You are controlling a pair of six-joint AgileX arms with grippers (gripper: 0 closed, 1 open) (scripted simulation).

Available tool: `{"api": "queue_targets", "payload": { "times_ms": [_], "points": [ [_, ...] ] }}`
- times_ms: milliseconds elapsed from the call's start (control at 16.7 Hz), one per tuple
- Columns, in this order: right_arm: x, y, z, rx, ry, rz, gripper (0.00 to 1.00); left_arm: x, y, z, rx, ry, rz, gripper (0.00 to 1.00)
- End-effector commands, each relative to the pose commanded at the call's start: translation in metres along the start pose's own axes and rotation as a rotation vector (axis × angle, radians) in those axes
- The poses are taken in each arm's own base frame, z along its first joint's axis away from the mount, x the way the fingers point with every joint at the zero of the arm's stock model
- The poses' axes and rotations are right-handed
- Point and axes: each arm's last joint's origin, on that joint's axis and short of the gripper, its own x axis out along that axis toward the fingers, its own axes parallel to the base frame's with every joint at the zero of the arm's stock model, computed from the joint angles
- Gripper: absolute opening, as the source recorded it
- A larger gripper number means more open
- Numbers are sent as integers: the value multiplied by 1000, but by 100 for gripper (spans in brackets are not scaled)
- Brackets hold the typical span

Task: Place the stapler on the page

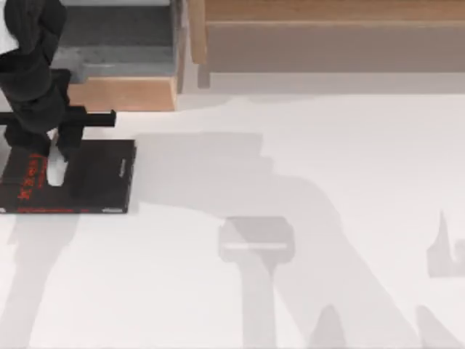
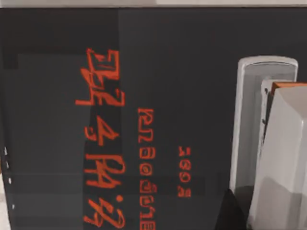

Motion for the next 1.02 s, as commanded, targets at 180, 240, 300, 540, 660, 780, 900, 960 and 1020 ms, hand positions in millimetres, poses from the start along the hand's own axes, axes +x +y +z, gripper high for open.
{"api": "queue_targets", "payload": {
  "times_ms": [180, 240, 300, 540, 660, 780, 900, 960, 1020],
  "points": [
    [0, 0, 0, 0, 0, 0, 100, 0, 0, 0, 0, 0, 0, 0],
    [0, 0, 0, 0, 0, 0, 100, 0, 0, 0, 0, 0, 0, 8],
    [0, 0, 0, 0, 0, 0, 100, 0, 0, 0, 0, 0, 0, 15],
    [0, 0, 0, 0, 0, 0, 100, 0, 0, 0, 0, 0, 0, 45],
    [0, 0, 0, 0, 0, 0, 100, 0, 0, 0, 0, 0, 0, 60],
    [0, 0, 0, 0, 0, 0, 100, 0, 0, 0, 0, 0, 0, 75],
    [0, 0, 0, 0, 0, 0, 100, 0, 0, 0, 0, 0, 0, 90],
    [0, 0, 0, 0, 0, 0, 100, 0, 0, 0, 0, 0, 0, 98],
    [0, 0, 0, 0, 0, 0, 100, 0, 0, 0, 0, 0, 0, 100]
  ]
}}
